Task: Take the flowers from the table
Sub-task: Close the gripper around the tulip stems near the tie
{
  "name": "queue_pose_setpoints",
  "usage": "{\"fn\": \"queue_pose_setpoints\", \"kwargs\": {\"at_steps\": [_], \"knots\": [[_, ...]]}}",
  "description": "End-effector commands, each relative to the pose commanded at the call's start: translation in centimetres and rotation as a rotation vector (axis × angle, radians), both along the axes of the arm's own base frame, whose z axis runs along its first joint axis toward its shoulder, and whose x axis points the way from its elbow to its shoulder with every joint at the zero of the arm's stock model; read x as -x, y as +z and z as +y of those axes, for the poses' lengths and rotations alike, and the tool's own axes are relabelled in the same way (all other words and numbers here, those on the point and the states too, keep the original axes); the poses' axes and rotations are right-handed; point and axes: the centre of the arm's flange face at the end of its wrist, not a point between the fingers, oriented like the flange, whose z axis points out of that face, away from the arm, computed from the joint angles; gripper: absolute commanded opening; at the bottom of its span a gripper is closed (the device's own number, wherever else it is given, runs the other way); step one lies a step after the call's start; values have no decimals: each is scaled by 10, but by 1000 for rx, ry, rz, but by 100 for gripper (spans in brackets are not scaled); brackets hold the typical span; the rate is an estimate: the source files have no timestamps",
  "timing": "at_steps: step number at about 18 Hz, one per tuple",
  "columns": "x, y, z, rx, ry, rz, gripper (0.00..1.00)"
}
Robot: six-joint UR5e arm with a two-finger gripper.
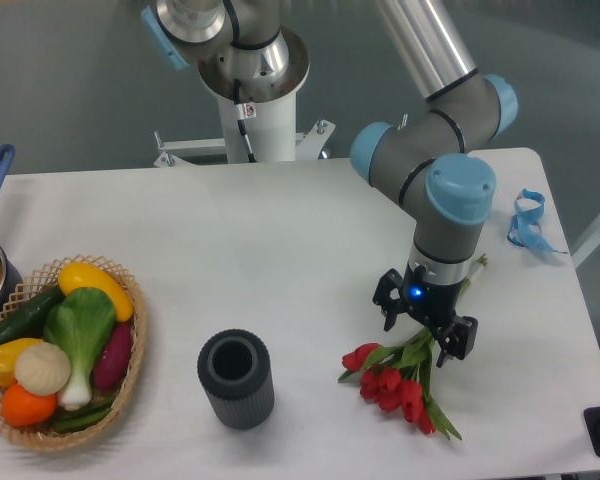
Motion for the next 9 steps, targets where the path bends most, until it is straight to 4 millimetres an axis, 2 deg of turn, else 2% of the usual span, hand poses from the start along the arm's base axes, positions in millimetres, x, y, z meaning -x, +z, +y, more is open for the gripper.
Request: {"fn": "queue_pose_setpoints", "kwargs": {"at_steps": [3, 6, 9], "knots": [[8, -16, -8, 12, 19, -22, 100], [15, -20, -13, 14, 24, -23, 100], [13, -28, -15, 25, 21, -37, 100]]}}
